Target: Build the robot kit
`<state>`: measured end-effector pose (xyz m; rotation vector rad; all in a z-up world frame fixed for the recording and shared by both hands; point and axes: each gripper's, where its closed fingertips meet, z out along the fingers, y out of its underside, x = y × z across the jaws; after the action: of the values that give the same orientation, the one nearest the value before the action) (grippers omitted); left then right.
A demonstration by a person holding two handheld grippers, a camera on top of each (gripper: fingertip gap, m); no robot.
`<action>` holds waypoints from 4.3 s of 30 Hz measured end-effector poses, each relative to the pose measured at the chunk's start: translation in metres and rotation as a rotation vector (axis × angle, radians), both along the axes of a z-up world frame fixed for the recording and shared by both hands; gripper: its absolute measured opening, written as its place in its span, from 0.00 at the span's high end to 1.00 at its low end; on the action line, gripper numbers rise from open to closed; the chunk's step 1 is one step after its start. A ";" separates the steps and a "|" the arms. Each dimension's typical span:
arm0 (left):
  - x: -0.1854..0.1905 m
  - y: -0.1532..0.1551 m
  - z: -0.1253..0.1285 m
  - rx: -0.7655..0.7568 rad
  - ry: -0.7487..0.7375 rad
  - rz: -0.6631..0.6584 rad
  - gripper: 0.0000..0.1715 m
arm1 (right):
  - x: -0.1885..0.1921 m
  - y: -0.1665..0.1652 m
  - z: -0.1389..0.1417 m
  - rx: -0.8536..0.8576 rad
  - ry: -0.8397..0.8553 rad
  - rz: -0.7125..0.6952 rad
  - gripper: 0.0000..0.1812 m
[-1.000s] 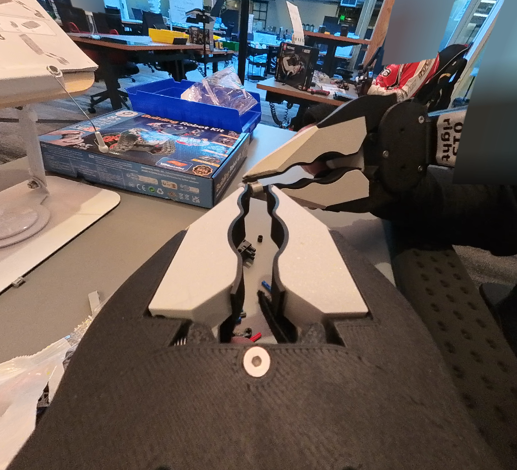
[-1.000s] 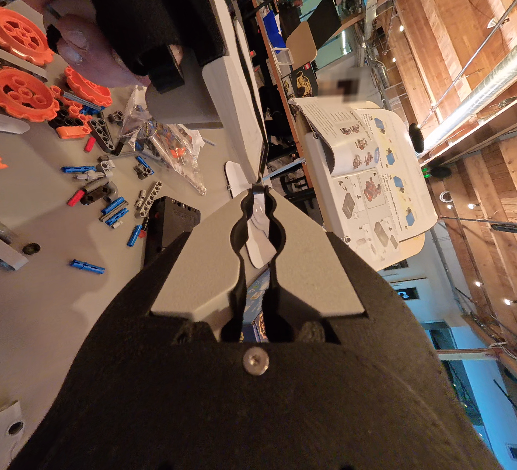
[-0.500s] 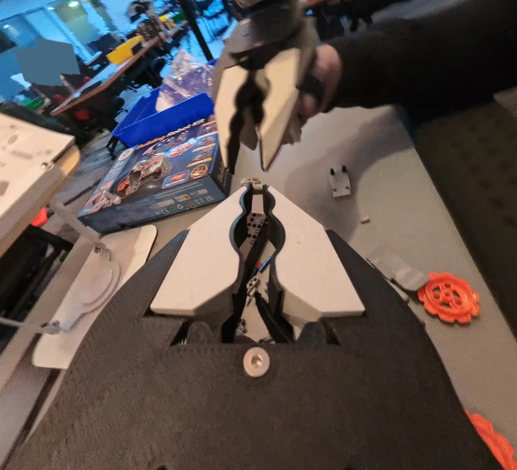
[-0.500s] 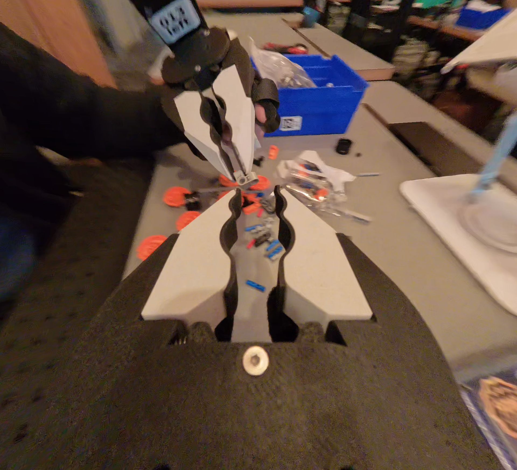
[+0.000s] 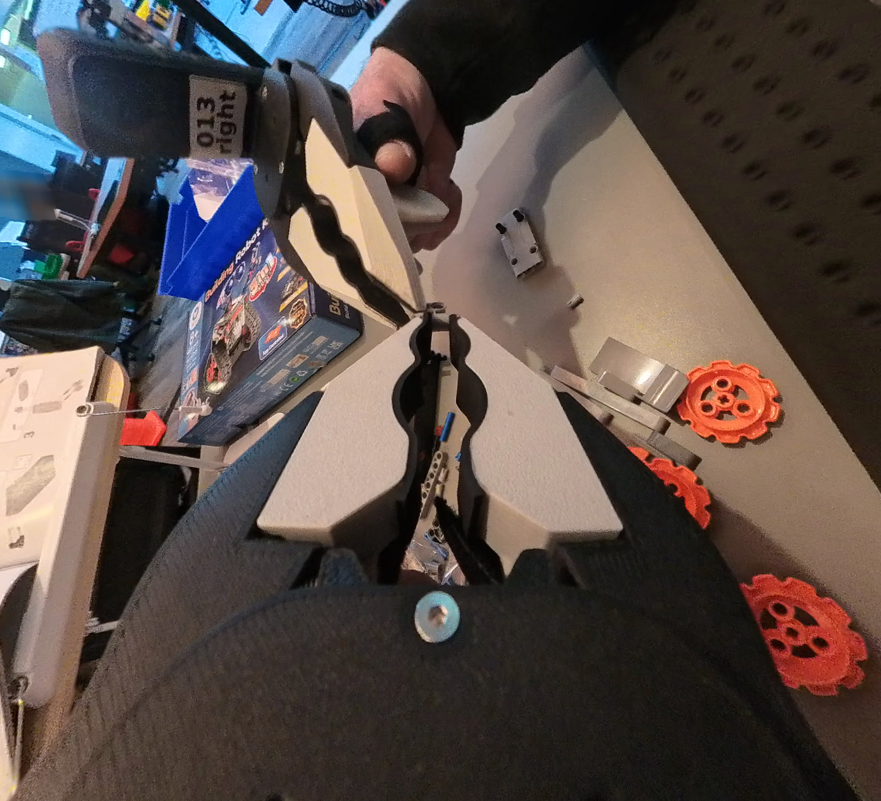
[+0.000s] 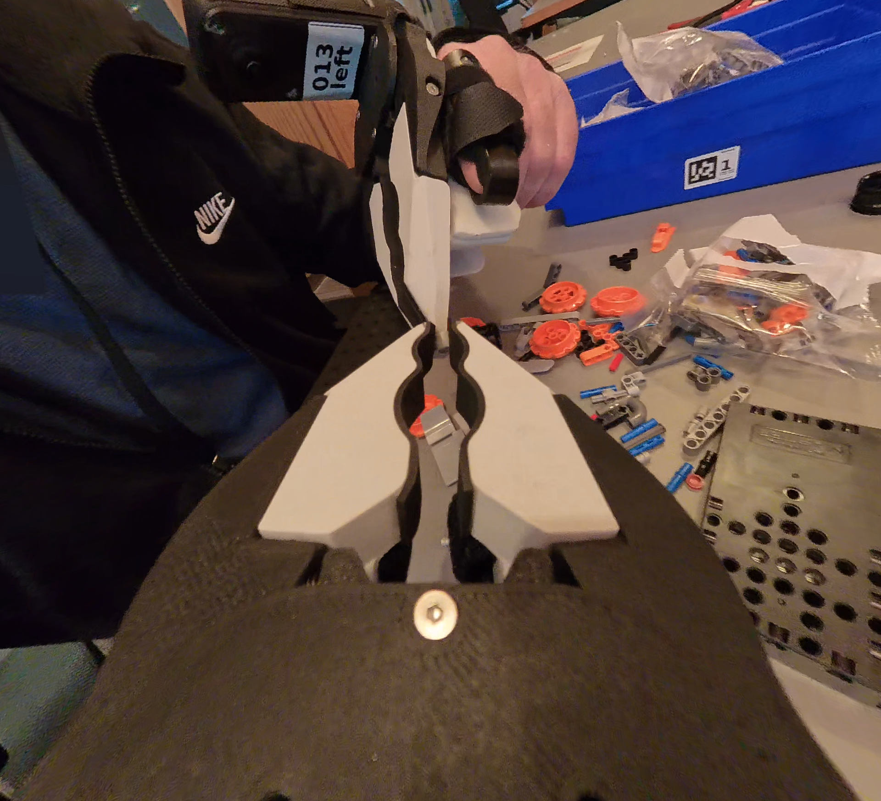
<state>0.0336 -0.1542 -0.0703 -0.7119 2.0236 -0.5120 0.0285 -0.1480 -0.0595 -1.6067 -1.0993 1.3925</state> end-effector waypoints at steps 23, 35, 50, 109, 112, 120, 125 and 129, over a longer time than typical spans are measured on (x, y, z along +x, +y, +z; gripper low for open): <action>0.000 -0.018 -0.003 0.083 0.013 -0.043 0.97 | -0.004 -0.017 0.007 -0.015 0.029 0.091 1.00; 0.003 -0.010 0.005 0.126 -0.041 -0.014 0.97 | 0.003 -0.010 0.017 -0.043 0.090 0.052 1.00; 0.004 -0.012 0.009 0.148 -0.052 -0.014 0.97 | 0.005 -0.016 0.006 -0.029 0.019 0.086 0.97; 0.098 -0.048 -0.119 -0.154 0.319 0.021 1.00 | 0.131 -0.044 -0.122 0.174 -0.866 -0.178 0.97; 0.097 -0.048 -0.119 -0.155 0.319 0.019 1.00 | 0.130 -0.044 -0.124 0.137 -0.896 -0.126 0.97; 0.097 -0.047 -0.119 -0.148 0.340 -0.001 1.00 | 0.131 -0.043 -0.124 0.143 -0.933 0.021 0.97; 0.096 -0.047 -0.119 -0.126 0.346 -0.028 1.00 | 0.132 -0.043 -0.125 0.175 -1.004 0.180 0.97; 0.096 -0.047 -0.119 -0.129 0.342 -0.033 1.00 | 0.132 -0.042 -0.124 0.160 -0.981 0.201 0.97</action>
<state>0.1295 -0.2015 -0.1890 -0.8947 2.3389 -0.5751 0.1602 -0.1898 -0.1839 -2.1451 -1.8964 0.5338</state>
